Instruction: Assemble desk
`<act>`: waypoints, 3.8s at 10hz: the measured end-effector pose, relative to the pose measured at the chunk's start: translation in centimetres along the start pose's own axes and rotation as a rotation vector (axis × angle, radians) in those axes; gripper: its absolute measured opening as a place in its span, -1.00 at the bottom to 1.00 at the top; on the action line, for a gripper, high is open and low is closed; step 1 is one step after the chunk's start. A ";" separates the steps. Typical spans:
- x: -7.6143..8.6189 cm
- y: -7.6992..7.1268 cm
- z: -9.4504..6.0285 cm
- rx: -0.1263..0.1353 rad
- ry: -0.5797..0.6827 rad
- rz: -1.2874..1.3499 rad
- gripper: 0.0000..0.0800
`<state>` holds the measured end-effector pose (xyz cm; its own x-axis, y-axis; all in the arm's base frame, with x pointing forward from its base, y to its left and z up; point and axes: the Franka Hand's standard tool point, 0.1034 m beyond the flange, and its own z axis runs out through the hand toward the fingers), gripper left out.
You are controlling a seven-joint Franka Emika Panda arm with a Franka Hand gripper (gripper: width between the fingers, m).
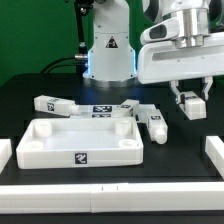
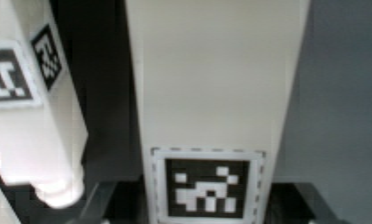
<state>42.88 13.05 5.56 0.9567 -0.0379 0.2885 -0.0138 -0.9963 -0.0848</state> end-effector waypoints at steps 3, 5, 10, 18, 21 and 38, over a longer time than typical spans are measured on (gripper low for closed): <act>-2.0 1.0 1.5 -0.015 -0.004 -0.023 -0.28; -3.0 1.3 2.4 -0.022 -0.016 -0.028 -0.28; -3.3 0.8 2.8 -0.027 -0.019 -0.026 -0.28; -4.5 -1.4 2.9 -0.024 -0.023 -0.010 -0.28; -2.5 -0.7 0.7 -0.014 -0.056 -0.033 0.47; -0.7 5.5 1.2 -0.054 -0.055 -0.036 0.62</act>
Offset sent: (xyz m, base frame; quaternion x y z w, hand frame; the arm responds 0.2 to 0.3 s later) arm -0.0145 -0.0121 -0.0222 -0.0049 0.0217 -0.0094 0.9997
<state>42.52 7.64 3.73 0.9713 0.0006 0.2380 0.0065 -0.9997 -0.0239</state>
